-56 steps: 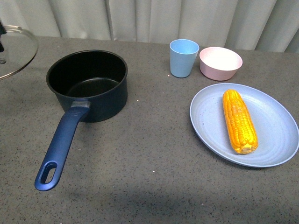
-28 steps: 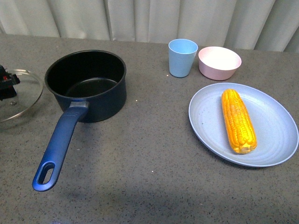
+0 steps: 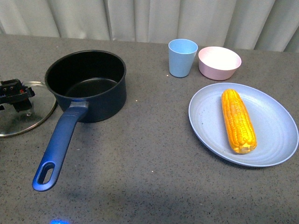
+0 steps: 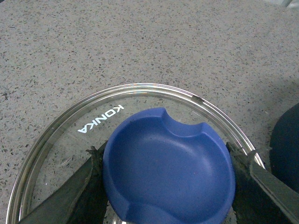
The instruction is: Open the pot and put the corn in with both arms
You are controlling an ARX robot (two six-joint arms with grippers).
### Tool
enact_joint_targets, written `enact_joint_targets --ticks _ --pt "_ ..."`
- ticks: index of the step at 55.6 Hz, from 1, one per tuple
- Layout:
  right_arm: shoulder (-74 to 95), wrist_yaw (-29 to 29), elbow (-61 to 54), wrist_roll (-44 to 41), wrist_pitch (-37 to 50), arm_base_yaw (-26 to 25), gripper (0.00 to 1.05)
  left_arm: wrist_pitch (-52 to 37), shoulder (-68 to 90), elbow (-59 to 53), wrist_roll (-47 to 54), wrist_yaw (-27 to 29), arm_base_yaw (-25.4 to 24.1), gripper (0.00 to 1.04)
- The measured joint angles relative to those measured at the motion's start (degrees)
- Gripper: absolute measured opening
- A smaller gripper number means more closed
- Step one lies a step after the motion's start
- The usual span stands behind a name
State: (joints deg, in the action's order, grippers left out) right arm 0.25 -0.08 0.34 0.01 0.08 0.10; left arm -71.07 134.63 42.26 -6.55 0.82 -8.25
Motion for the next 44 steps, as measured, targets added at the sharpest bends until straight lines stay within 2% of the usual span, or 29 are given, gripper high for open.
enact_joint_targets --ticks 13,16,26,41,44 --pt "0.0 0.0 0.0 0.0 0.0 0.0 0.96 -0.2 0.24 0.2 0.44 0.31 0.0 0.64" --pt "0.0 0.0 -0.02 0.0 0.0 0.0 0.96 -0.2 0.22 0.17 0.37 0.46 0.0 0.76" --pt "0.0 0.0 0.0 0.0 0.0 0.0 0.96 1.33 -4.7 -1.92 0.48 1.14 -0.57 1.0" --pt "0.0 0.0 0.0 0.0 0.0 0.0 0.96 6.34 -24.55 -11.76 0.87 1.95 -1.92 0.98" --pt "0.0 -0.02 0.0 0.0 0.0 0.0 0.96 3.02 -26.6 -14.21 2.08 -1.18 -2.25 0.9"
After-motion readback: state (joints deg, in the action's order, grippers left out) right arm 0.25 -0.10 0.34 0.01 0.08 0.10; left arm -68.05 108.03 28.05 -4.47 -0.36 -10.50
